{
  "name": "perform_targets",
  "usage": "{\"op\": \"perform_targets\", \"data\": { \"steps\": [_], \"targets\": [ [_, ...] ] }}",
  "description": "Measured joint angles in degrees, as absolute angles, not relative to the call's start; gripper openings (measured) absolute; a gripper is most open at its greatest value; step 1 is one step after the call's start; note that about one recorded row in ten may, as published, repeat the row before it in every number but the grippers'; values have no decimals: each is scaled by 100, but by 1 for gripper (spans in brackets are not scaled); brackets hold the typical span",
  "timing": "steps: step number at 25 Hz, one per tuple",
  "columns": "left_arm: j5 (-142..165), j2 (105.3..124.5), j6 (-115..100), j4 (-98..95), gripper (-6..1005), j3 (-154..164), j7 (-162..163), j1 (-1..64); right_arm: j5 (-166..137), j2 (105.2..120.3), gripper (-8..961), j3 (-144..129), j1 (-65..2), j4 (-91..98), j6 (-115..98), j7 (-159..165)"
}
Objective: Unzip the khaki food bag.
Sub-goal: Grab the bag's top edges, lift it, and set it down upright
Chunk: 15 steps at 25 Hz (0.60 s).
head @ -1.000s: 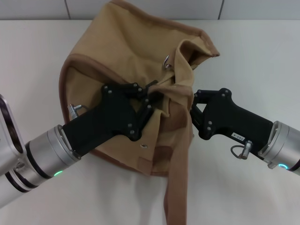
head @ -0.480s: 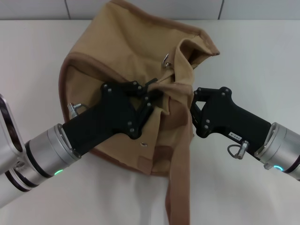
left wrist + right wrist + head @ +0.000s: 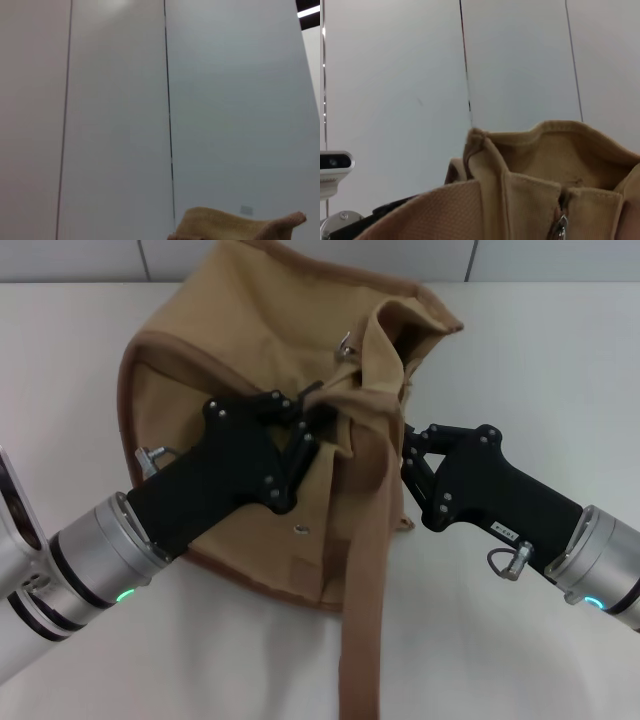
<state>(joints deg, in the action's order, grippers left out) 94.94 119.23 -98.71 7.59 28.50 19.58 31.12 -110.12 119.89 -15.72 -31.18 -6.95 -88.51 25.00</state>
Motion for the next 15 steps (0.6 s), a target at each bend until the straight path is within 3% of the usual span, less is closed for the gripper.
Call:
{"op": "perform_targets", "data": {
  "steps": [15],
  "targets": [
    [9497,11927,-10032,956,106,2643,1951,3136,-11013,11988,10,-1273,-3004,-922,-8795,1769]
  ]
}}
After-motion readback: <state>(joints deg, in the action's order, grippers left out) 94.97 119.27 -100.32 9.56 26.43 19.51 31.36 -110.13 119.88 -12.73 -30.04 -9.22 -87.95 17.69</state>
